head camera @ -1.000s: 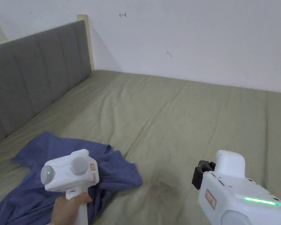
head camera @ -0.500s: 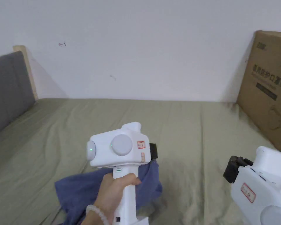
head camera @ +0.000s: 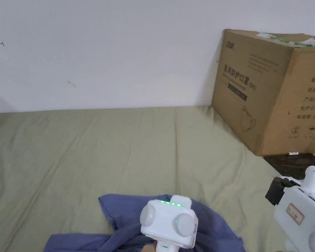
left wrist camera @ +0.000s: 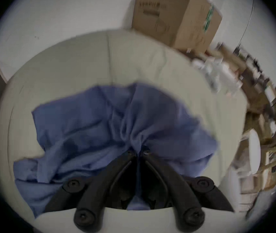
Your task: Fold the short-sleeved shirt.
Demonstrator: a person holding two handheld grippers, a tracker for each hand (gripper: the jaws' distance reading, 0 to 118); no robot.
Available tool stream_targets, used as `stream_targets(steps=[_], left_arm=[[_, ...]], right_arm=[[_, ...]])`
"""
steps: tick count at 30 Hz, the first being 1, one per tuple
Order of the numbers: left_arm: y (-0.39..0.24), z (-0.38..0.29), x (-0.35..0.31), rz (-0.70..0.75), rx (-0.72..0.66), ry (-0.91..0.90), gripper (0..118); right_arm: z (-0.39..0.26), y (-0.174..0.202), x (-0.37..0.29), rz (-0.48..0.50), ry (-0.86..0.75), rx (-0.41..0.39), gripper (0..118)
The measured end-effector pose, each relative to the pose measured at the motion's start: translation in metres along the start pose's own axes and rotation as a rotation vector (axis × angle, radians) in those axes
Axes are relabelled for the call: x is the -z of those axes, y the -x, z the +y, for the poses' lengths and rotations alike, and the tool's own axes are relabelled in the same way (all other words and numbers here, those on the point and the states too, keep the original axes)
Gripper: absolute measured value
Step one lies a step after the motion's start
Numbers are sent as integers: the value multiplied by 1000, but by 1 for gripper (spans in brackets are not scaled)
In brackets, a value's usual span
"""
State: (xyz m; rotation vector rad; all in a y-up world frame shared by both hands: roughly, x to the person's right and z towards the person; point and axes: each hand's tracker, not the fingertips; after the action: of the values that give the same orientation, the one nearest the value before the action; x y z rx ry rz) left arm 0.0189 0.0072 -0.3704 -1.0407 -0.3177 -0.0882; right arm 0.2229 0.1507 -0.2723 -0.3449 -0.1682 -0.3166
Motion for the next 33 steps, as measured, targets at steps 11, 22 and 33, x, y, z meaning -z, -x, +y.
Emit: stream_targets(steps=[11,22,33], left_arm=[[50,4,-48,-21,-153,-118,109],[167,-84,-95,142,-334,-76,0],[298,-46,-85,223,-565,-71,99]], right_arm=[[-11,33,15,62,60,-95,0],[-48,68,31,152,165,-180,0],[-70,98,72,191,257,-253,0]])
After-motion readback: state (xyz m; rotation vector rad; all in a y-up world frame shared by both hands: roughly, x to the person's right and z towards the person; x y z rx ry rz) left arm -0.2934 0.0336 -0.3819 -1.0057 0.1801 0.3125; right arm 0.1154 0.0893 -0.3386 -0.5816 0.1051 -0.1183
